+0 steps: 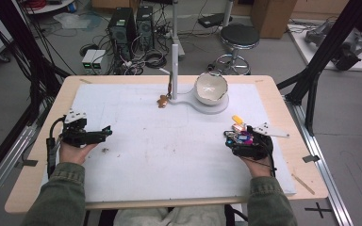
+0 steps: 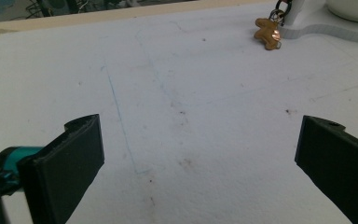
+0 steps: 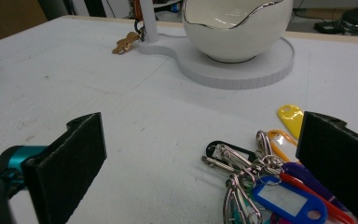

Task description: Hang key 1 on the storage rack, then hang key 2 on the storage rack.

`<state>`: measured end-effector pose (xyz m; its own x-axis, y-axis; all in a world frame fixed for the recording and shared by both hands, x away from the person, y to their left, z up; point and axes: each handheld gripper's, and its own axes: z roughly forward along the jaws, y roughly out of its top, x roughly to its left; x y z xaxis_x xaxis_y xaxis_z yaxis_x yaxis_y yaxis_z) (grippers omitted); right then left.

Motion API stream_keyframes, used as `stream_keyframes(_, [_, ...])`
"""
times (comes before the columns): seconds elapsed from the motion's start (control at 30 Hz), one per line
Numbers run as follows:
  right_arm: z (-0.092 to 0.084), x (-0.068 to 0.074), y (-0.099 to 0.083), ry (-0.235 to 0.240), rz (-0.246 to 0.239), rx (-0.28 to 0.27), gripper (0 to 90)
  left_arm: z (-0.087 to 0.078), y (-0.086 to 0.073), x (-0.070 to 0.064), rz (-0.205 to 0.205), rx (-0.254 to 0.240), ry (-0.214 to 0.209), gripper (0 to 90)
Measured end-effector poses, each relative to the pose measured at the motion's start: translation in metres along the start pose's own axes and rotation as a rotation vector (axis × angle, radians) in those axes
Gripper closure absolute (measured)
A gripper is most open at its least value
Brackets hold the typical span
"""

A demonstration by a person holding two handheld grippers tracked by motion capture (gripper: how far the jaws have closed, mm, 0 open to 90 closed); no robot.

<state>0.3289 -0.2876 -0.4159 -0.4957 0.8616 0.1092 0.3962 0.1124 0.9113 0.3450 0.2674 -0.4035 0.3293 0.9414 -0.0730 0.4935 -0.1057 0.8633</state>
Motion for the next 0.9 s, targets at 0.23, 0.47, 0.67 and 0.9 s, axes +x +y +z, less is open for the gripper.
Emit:
stream_keyframes(0.23, [-0.002,-0.003,0.005,-0.011,-0.013,0.012,0.7,-0.007,-0.014,-0.002,0.016,0.012,0.010,1.7])
stream_keyframes(0.47, [-0.005,-0.010,0.014,-0.021,0.009,0.014,0.7,-0.014,-0.022,0.005,-0.006,0.007,0.021,1.7])
stream_keyframes(0.67, [-0.004,-0.012,0.018,-0.009,-0.004,0.024,0.7,-0.014,-0.023,0.007,-0.014,0.018,0.027,1.7])
stream_keyframes(0.9, [-0.005,-0.016,0.026,-0.002,-0.012,0.047,0.7,-0.014,-0.025,0.009,-0.010,0.033,0.036,1.7])
